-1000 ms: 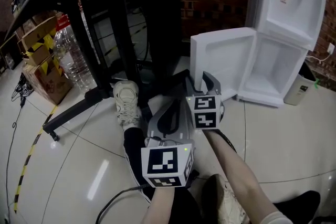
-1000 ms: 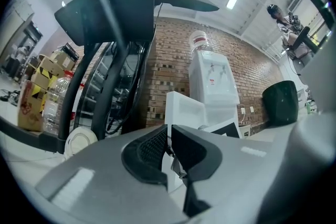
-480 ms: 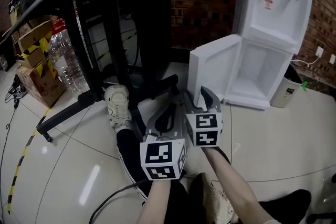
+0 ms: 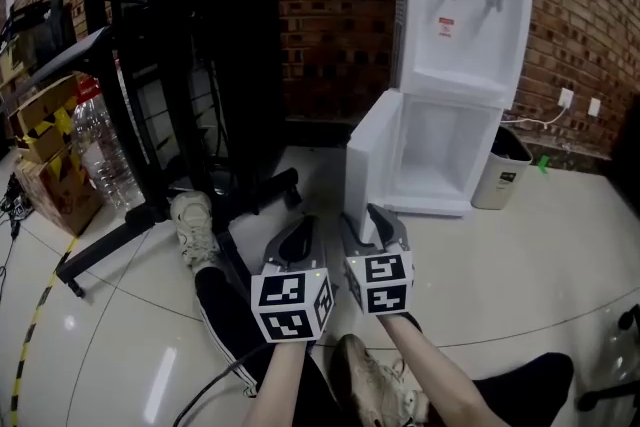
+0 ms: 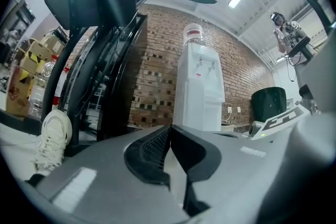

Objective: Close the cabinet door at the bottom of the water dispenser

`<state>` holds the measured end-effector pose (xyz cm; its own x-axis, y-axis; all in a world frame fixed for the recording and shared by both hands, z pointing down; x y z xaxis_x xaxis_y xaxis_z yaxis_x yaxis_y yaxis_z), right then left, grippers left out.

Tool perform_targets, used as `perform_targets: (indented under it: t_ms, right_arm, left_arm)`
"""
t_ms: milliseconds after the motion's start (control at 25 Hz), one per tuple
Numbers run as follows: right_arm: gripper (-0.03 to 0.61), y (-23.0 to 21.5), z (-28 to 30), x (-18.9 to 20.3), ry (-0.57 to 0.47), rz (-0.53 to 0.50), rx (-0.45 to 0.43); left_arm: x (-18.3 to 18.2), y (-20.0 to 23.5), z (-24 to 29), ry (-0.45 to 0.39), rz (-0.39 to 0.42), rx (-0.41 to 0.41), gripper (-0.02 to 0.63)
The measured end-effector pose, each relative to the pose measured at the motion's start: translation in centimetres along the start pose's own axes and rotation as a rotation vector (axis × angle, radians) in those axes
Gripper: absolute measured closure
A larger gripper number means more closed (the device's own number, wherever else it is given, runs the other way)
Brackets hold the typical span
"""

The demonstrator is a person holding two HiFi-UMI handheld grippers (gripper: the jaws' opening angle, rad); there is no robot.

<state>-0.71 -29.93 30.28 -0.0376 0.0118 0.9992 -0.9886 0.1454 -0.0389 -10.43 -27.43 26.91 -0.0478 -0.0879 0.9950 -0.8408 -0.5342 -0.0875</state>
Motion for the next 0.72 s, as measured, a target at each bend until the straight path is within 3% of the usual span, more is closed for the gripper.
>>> perform_targets:
  t_ms: [360, 720]
  right_arm:
    - [0.4, -4.3, -4.9, -0.2, 0.0, 0.015, 0.101]
    - [0.411, -10.0, -8.5, -0.3, -0.001, 0.067, 0.207]
  left_arm:
    - [1.1, -7.1, 1.3, 0.078, 0.0, 0.093, 0.597]
    - [-0.2, -12.5, 3.5, 0.048, 0.045, 0.165, 0.597]
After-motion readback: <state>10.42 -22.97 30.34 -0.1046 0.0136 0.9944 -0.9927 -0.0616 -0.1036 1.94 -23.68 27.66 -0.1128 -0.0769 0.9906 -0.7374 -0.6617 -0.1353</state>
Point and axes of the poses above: the fingertips, and each gripper's own axes: z forward along the fingers, y to its left, x out of its underside, the point moved 2 cm from there along -z, backward along the fingers, and after that the axes turned 11 degrees about z, right-handed, at the moved point
